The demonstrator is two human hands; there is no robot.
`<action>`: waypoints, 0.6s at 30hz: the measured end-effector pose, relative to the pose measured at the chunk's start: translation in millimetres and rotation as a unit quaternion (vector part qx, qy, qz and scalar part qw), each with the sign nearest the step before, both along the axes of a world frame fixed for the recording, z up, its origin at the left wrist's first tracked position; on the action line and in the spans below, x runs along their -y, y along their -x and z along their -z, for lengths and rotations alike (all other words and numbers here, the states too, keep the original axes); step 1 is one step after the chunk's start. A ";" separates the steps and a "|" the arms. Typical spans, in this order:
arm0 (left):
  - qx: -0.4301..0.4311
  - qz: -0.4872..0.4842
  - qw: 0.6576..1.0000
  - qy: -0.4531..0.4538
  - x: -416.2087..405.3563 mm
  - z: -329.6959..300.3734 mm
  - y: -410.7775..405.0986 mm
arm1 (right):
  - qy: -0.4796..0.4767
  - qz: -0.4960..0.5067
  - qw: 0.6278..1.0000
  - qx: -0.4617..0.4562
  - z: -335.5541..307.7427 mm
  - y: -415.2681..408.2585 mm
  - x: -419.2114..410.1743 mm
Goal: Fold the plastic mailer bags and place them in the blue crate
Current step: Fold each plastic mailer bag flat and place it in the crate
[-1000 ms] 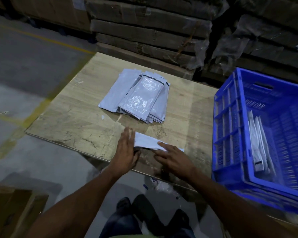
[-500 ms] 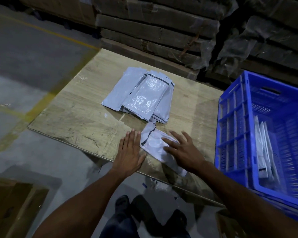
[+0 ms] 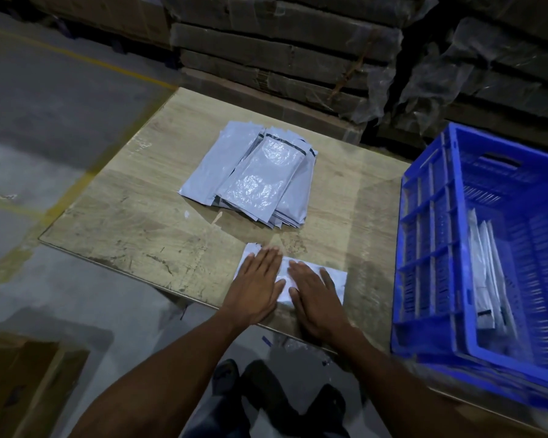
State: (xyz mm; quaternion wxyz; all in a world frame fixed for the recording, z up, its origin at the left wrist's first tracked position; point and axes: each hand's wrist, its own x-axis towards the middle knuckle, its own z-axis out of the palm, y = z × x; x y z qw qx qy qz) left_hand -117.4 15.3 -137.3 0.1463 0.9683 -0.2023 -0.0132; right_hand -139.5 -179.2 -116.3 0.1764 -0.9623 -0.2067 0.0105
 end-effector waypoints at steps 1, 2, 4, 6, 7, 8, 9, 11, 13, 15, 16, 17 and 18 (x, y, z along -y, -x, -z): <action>0.005 -0.002 1.000 -0.010 0.9 1.8 1.8 | 0.012 0.020 1.000 0.001 2.6 1.7 1.9; 0.012 -0.001 1.000 -0.012 1.6 2.6 3.0 | 0.025 0.030 0.999 -0.002 3.4 2.5 2.4; 0.025 0.000 1.000 -0.011 2.3 1.6 3.3 | 0.056 0.026 0.998 -0.016 3.8 1.3 3.2; 0.029 -0.003 0.999 -0.020 2.3 2.1 2.7 | 0.079 0.018 0.996 -0.034 1.4 -1.8 5.7; 0.022 -0.006 0.999 -0.026 2.1 2.9 3.0 | 0.086 0.017 0.995 -0.041 1.0 -2.4 8.3; 0.016 -0.012 0.999 -0.033 1.9 3.9 4.0 | 0.091 0.023 0.995 -0.046 1.3 -1.4 11.5; 0.013 -0.017 0.999 -0.039 2.3 4.3 4.4 | 0.093 0.040 0.994 -0.051 1.3 0.8 15.0; 0.007 -0.025 0.999 -0.043 3.2 4.4 5.4 | 0.094 0.084 0.990 -0.065 1.3 5.2 21.1; 0.007 -0.025 0.998 -0.052 3.7 5.0 5.2 | 0.104 0.101 0.987 -0.072 2.4 7.4 24.3; 0.001 -0.024 0.998 -0.056 4.4 3.8 6.1 | 0.113 0.095 0.985 -0.084 3.6 7.5 26.7; -0.007 -0.023 0.998 -0.057 4.4 1.4 5.9 | 0.113 0.093 0.985 -0.089 3.8 6.6 28.0; -0.025 -0.021 0.998 -0.062 4.9 -0.5 6.0 | 0.111 0.088 0.986 -0.092 3.4 4.9 28.9; -0.045 -0.019 0.997 -0.067 5.1 -2.2 6.1 | 0.106 0.083 0.986 -0.097 3.3 3.3 29.5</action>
